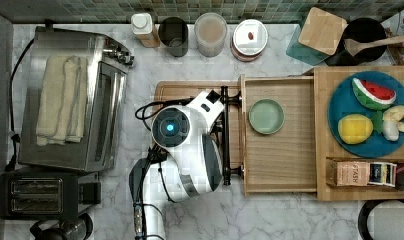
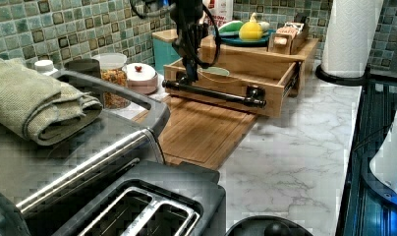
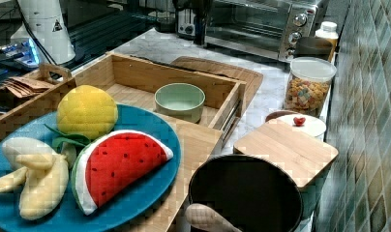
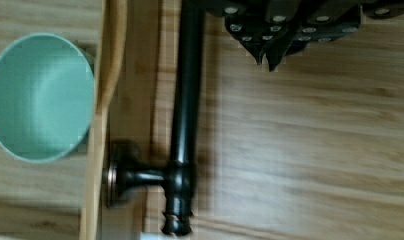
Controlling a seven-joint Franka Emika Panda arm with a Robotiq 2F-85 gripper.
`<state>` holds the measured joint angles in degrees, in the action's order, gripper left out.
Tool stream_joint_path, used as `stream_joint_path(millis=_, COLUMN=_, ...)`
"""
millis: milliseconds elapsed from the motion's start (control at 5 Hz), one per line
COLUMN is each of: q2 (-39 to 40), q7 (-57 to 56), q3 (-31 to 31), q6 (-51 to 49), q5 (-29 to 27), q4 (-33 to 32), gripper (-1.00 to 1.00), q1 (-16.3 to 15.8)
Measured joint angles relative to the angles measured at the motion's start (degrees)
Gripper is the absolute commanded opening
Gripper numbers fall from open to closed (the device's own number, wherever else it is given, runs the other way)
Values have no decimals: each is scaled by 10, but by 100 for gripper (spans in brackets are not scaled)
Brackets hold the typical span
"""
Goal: Close the drawer.
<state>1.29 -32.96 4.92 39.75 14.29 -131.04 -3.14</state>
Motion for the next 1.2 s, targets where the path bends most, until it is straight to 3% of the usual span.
stream_joint_path(millis=1200, q2=57, q7=24, q3=2, q6=96, q5=-9, q4=-31, gripper=-100, q1=-3)
